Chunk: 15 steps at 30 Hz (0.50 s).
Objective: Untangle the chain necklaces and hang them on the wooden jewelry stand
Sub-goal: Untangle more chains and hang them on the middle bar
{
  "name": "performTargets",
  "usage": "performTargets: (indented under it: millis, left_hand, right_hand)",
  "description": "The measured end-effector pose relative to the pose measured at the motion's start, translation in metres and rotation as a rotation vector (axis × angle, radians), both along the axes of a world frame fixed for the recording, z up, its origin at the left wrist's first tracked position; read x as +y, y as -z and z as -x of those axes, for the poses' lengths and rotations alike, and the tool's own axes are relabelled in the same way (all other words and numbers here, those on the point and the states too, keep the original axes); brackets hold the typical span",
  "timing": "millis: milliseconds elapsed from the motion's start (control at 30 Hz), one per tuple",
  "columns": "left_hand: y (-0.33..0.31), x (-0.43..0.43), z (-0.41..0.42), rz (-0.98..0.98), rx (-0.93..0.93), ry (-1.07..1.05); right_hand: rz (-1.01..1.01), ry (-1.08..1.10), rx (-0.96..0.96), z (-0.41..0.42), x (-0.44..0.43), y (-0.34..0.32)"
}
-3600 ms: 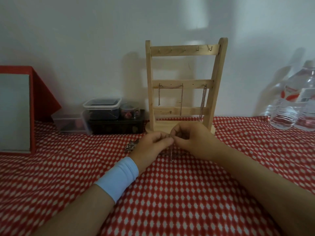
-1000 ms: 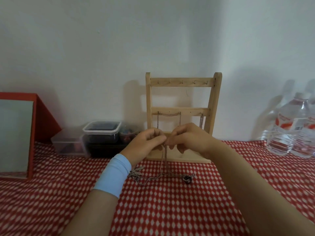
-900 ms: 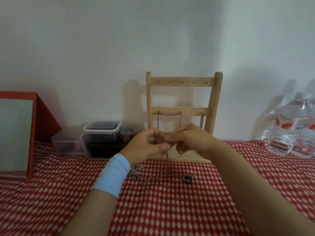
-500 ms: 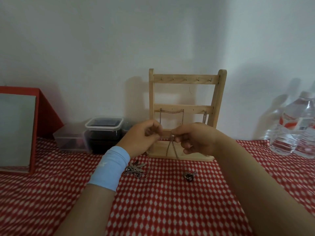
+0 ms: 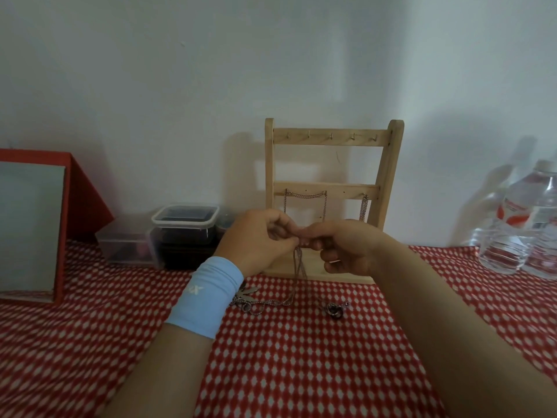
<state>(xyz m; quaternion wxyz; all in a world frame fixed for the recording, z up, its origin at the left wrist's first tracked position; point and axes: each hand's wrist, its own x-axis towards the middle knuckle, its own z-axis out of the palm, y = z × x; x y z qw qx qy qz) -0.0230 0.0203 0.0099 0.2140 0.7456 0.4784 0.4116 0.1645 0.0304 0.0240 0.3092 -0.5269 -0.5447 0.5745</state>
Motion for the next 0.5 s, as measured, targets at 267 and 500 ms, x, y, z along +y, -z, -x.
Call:
performTargets:
  millis: [267, 500]
  left_hand:
    - [-0.005, 0.002, 0.000, 0.161, -0.220, 0.107]
    - [-0.007, 0.000, 0.003, 0.432, -0.307, 0.175]
  right_hand:
    - [-0.344, -0.164, -0.149, 0.001, -0.011, -0.008]
    - [-0.458, -0.096, -0.192, -0.002, -0.009, -0.005]
